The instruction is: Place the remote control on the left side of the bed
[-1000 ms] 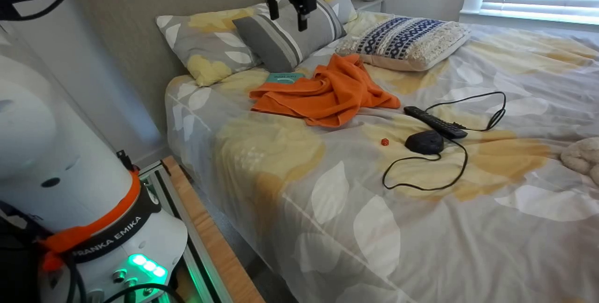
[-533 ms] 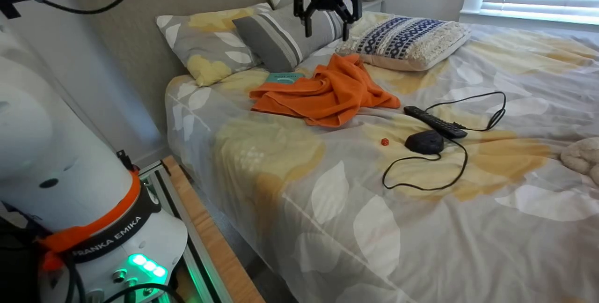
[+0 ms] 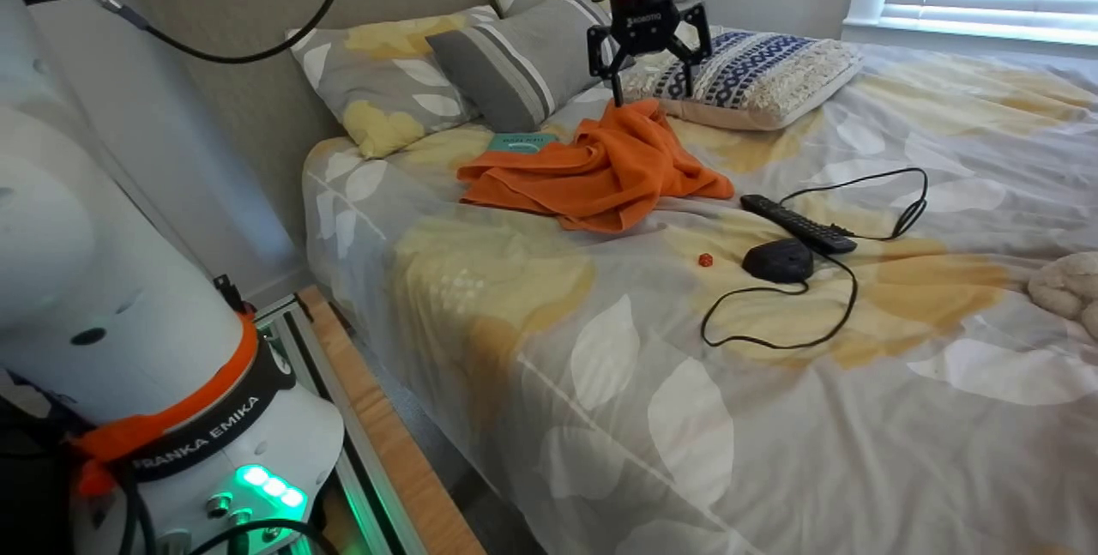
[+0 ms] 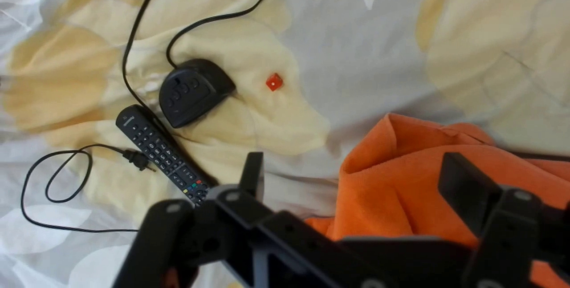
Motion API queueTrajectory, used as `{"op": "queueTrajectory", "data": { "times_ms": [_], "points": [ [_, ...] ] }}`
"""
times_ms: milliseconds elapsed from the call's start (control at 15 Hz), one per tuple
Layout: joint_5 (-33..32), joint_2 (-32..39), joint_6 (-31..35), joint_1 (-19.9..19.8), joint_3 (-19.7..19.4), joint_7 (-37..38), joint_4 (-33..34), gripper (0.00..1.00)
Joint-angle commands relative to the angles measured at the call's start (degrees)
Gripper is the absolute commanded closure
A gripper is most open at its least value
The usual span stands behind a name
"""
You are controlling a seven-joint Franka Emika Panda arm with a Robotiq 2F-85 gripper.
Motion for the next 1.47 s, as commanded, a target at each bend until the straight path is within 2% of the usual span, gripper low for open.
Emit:
{"op": "queueTrajectory", "data": {
  "times_ms": [0, 533, 733, 1067, 1400],
  "points": [
    [-0.32, 0.01, -0.15, -1.19, 1.26, 0.05, 0.26, 0.0],
    [0.1, 1.26, 1.07, -1.63, 1.3, -1.43, 1.43, 0.0],
    [-1.05, 3.94, 5.39, -3.13, 1.21, -7.94, 3.01, 0.0],
    [3.18, 12.14, 13.41, -8.58, 2.02, -24.4, 8.08, 0.0],
    [6.71, 23.03, 14.34, -13.4, 3.1, -34.14, 18.0, 0.0]
  ]
}}
